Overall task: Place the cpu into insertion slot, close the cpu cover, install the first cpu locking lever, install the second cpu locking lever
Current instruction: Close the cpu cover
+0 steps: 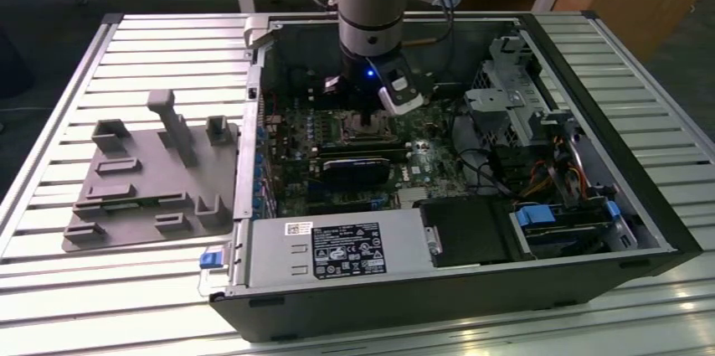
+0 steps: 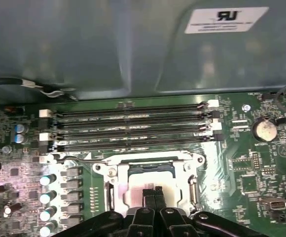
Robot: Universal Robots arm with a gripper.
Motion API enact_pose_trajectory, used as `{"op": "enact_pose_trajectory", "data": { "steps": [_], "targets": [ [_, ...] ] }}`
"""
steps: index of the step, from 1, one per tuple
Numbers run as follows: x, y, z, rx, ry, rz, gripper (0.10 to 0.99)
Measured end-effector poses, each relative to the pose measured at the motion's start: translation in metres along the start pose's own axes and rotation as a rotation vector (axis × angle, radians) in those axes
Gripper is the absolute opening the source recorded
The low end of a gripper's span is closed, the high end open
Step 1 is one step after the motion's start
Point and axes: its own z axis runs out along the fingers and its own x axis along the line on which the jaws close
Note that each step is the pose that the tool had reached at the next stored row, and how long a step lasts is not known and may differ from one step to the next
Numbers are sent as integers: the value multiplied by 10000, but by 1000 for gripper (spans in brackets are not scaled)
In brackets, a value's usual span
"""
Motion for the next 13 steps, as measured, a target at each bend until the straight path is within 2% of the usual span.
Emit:
{"op": "enact_pose_trajectory", "data": {
  "steps": [5, 13],
  "targets": [
    [-4, 10, -57, 6, 0, 0, 102],
    [-14, 41, -248, 21, -1, -2, 102]
  ]
}}
